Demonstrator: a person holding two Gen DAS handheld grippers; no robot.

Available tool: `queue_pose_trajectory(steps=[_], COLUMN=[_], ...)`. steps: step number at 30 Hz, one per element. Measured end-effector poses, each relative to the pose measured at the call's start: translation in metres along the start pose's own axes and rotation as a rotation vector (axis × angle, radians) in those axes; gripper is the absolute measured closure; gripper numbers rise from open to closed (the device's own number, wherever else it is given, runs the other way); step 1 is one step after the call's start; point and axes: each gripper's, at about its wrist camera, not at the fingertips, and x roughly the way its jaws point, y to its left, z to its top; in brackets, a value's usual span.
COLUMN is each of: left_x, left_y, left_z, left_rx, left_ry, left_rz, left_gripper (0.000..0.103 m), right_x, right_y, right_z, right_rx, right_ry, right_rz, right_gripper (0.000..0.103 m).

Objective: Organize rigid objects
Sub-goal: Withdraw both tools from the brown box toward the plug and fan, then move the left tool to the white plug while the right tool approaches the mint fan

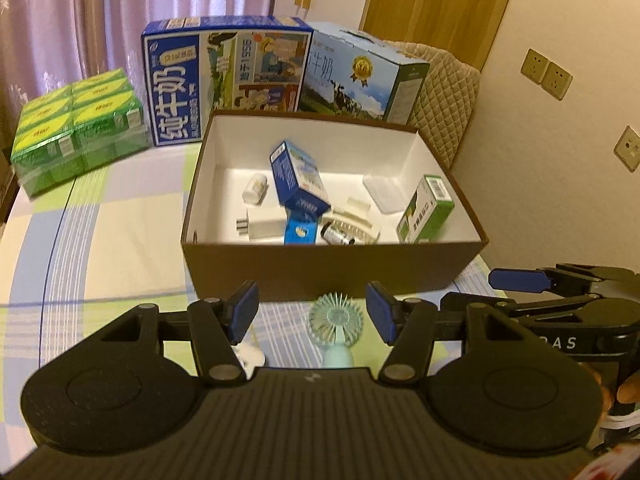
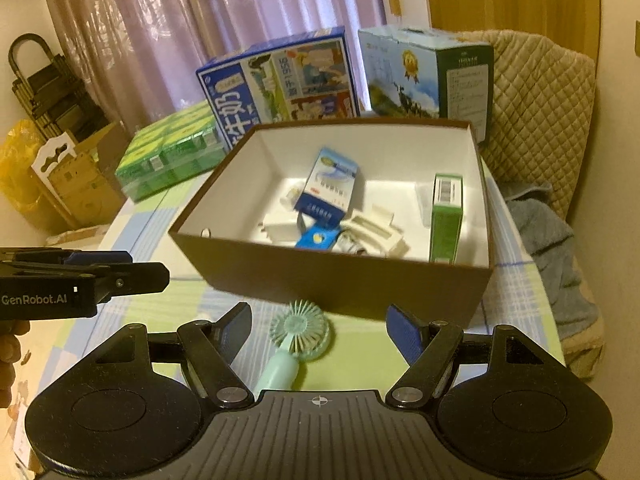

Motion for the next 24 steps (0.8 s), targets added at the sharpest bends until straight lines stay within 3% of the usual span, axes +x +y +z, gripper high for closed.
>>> queue_pose_trajectory(steps=[10,24], left_x=[-0.002,0.003], left_y=[0.010,0.020], left_z=[-0.034,-0.061], left_rx=[-0.029,-0.055], left_ry=[0.054,0.115], left_rz=[0.010,0.028], left_gripper=[0.047,0.047], right_x=[0.011,0.026], right_y=[0.004,0.013], right_z=[-0.031,-0.049], right_rx=[0.019,0.014], right_ry=[0.075,0.139], right_rz=[0.004,0.013], right_gripper=[0.032,0.032])
